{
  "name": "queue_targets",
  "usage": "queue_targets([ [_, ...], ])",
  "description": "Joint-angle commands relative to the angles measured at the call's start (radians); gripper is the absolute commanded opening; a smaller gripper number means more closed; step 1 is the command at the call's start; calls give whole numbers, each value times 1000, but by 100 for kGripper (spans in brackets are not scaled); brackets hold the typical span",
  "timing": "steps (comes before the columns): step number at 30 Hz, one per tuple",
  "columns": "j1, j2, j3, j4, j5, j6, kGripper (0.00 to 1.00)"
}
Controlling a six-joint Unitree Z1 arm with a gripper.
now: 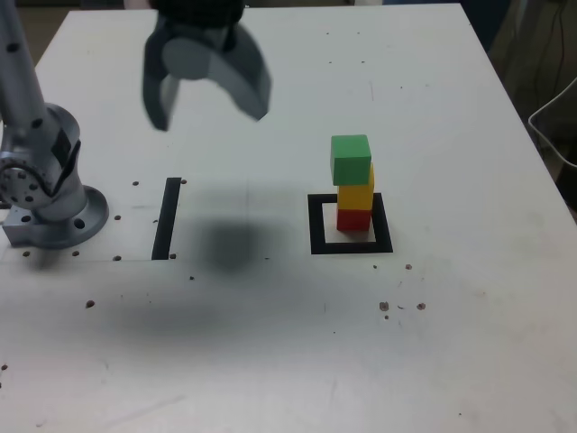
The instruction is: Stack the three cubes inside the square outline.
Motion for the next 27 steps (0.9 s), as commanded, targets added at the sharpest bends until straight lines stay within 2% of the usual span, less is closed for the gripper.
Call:
queue_targets([
  [1, 3, -31, 45, -7, 4, 2, 99],
  [4, 3, -48, 107, -32, 5, 3, 99],
  [11, 3, -38, 201, -98, -17, 4, 100],
  [17, 3, -58, 238, -146, -20, 4, 100],
  [27, 3, -29, 298, -251, -37, 12, 100],
])
